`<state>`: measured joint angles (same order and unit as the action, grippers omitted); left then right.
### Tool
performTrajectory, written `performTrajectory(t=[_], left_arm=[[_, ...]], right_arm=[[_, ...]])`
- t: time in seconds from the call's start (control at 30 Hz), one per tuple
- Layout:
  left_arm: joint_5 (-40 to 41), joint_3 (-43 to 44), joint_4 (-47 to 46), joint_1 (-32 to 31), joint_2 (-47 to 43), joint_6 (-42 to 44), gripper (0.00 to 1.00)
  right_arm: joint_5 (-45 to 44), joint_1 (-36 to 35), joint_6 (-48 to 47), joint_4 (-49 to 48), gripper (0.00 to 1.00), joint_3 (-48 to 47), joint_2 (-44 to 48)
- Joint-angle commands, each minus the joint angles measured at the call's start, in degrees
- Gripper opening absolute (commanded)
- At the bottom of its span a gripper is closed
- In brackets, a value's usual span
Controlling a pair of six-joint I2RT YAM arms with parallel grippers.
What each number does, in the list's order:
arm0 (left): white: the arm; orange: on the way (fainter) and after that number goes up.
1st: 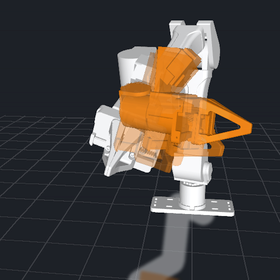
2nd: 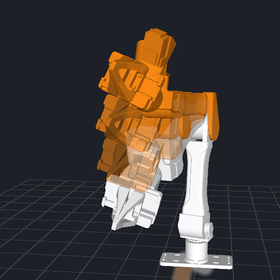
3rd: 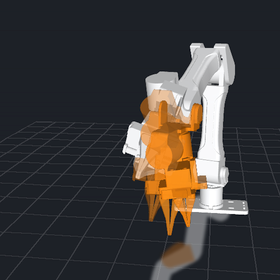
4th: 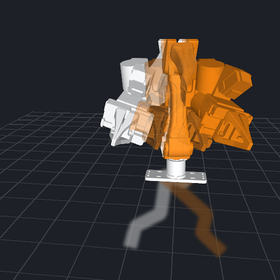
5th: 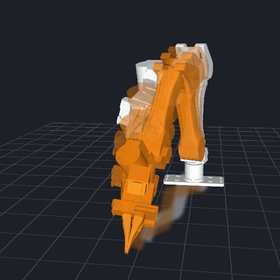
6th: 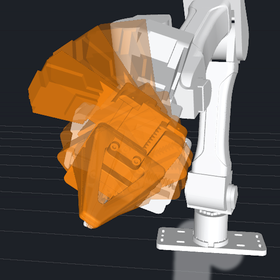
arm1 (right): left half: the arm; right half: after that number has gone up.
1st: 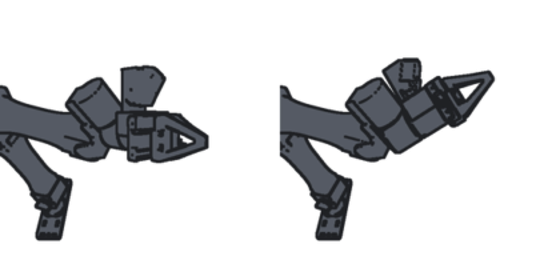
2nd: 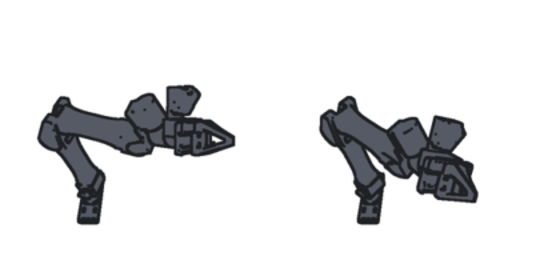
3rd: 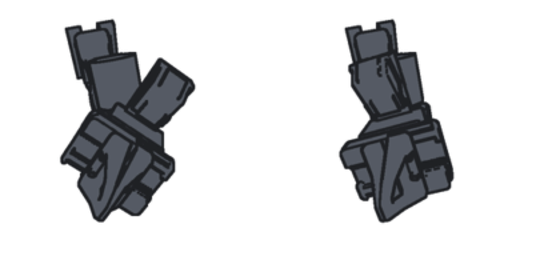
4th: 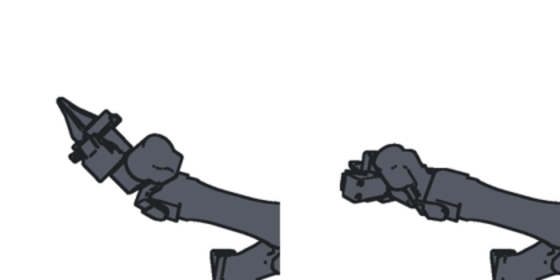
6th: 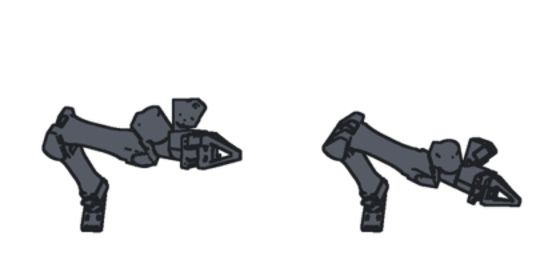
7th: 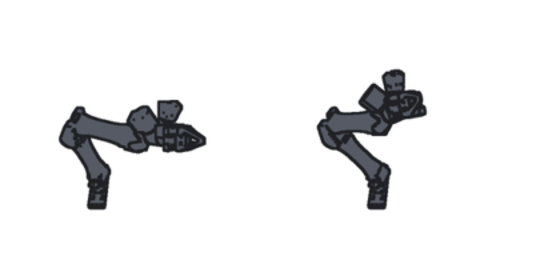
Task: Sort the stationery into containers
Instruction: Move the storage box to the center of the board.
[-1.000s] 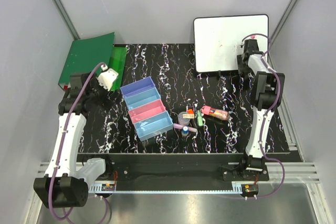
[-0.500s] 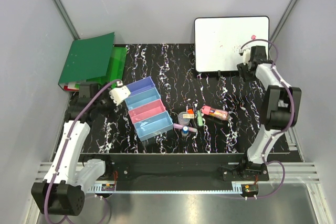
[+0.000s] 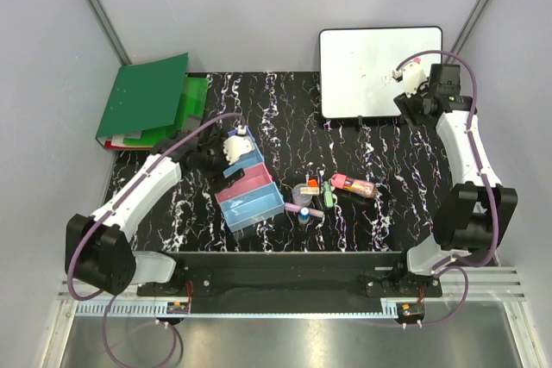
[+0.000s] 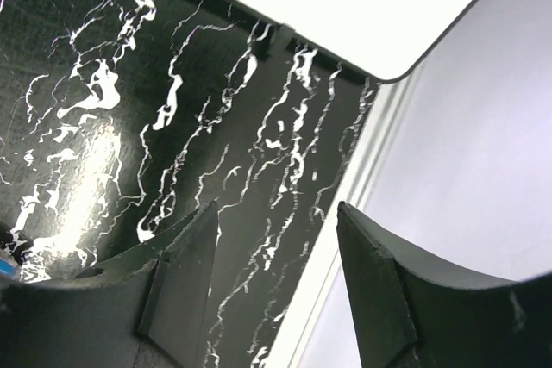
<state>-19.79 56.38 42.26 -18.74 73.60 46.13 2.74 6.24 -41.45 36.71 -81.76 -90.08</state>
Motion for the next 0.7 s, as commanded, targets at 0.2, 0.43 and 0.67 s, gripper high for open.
performTrajectory(t=[0.2, 0.43, 0.67], left_arm=[[17.5, 2.0, -6.0, -10.2, 0.3, -16.8, 0.99], [23.8, -2.8, -11.9, -10.6, 1.5, -9.7, 0.99], [23.0, -2.6, -15.5, -10.5, 6.5, -4.7, 0.99]], right_arm=[[3.1, -0.8, 1.0, 3.4, 0.64, -7.5, 0.2], [3.8, -1.0, 1.9, 4.0, 0.62, -7.4, 0.9], [4.2, -1.0, 1.7, 4.2, 0.61, -6.5, 2.8]])
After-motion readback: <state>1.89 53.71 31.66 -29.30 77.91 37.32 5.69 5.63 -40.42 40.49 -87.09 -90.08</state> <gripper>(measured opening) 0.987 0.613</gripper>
